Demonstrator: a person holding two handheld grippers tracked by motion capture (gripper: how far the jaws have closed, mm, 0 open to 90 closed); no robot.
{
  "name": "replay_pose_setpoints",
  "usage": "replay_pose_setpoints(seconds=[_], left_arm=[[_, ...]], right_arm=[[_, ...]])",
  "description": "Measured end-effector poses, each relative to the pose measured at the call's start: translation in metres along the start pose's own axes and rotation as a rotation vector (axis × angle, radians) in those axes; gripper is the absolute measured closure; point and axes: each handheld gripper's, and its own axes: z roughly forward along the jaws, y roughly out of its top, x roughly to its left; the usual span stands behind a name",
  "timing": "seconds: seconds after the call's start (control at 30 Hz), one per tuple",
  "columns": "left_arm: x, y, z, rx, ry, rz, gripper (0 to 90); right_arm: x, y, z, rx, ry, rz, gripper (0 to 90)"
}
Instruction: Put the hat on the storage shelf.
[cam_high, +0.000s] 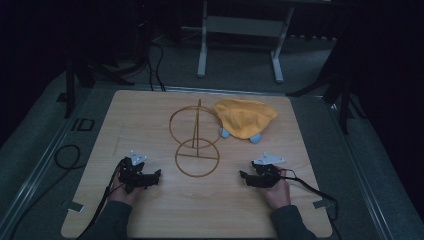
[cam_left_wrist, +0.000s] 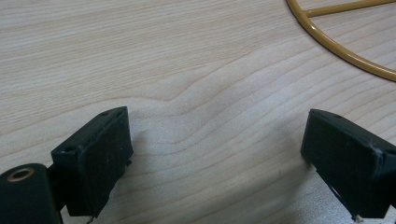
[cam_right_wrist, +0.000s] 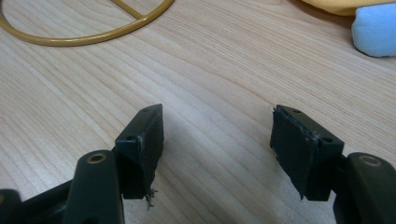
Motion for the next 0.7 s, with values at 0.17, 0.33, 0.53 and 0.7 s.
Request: replay_pose_setpoints(seconds=[0.17,0.33,0.53,0.7], left_arm=[[0.0,0.0,0.0,0.0,0.0,0.002,8.9],[0.0,0.0,0.0,-0.001,0.0,0.0,8.9],[0.0,0.0,0.0,0.001,0.0,0.002,8.9],[0.0,0.0,0.0,-0.001,-0.001,0.0,8.9]], right_arm=[[0.0,0.0,0.0,0.001,0.008,-0.006,33.4],[-0.001,0.0,0.0,0.002,0.01,-0.007,33.3],[-0.004,0.009,-0.001,0.07,0.03,-0.026,39.3],[-0.016,0.017,-0.003,0.123,0.053,-0.057,54.6]])
